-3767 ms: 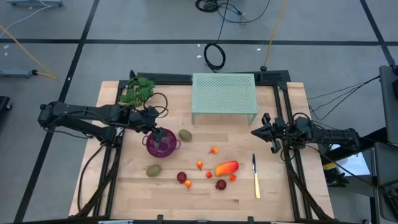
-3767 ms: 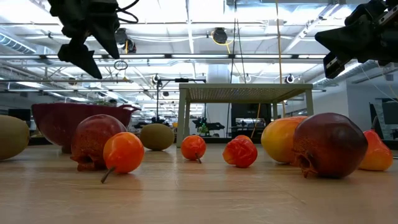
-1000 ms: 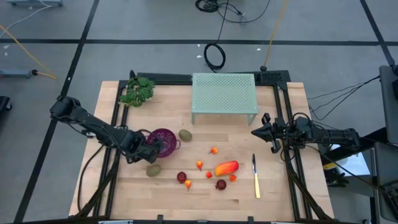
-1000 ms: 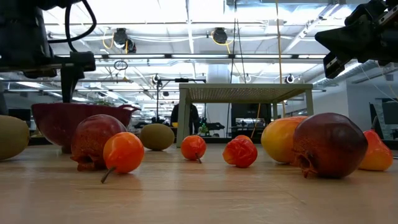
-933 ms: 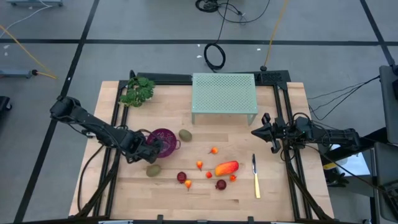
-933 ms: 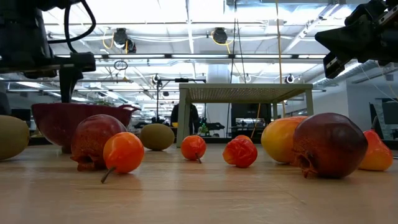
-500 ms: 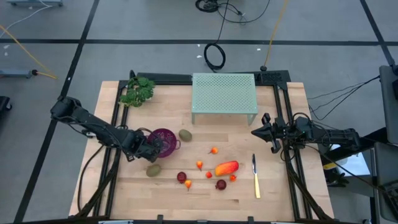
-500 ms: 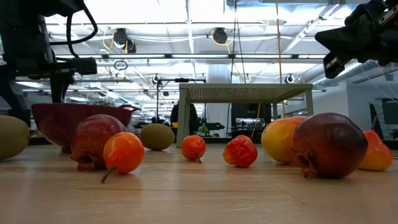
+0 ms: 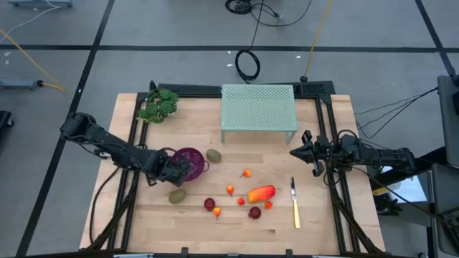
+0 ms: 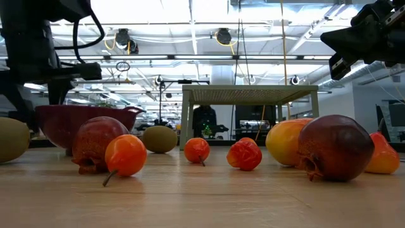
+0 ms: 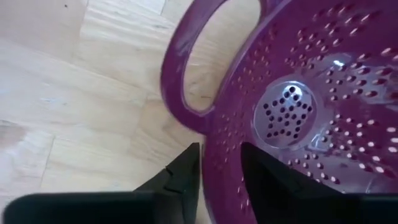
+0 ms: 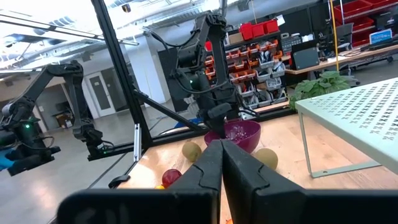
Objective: Pick & Place Fruit
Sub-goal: Put the strainer bowl on the shelf
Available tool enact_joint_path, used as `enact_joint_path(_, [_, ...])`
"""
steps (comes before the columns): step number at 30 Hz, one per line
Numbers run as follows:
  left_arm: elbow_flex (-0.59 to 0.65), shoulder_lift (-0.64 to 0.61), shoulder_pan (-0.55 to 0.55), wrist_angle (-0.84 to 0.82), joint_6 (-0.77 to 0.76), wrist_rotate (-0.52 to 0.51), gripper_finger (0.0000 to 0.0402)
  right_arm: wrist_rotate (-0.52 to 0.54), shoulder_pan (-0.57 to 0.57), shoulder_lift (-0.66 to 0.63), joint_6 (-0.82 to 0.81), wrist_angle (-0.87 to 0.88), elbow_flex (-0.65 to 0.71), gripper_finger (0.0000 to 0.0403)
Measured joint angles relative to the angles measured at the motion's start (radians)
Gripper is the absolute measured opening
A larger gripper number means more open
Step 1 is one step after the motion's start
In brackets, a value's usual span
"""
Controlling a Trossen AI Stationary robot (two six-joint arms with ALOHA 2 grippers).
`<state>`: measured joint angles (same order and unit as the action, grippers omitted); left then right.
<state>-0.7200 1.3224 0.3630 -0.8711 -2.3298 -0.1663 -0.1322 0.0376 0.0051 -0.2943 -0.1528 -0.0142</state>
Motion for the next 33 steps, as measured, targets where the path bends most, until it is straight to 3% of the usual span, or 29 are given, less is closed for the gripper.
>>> enact_joint_path(13, [-0.002, -0.001, 0.0, -0.015, -0.001, -0.003, 0.0007, 0.0, 0.0, 0.0, 0.0, 0.0, 0.0, 0.0004])
enact_joint_path(26, [-0.012, -0.075, 0.016, -0.017, 0.017, 0.009, 0.0004, 0.0, 0.0, 0.0, 0.0, 0.0, 0.0, 0.0004])
enact_joint_path(33, [-0.086, -0.204, 0.038, -0.024, 0.086, -0.11, 0.0002, 0.0, 0.0, 0.0, 0.0, 0.0, 0.0, 0.0004])
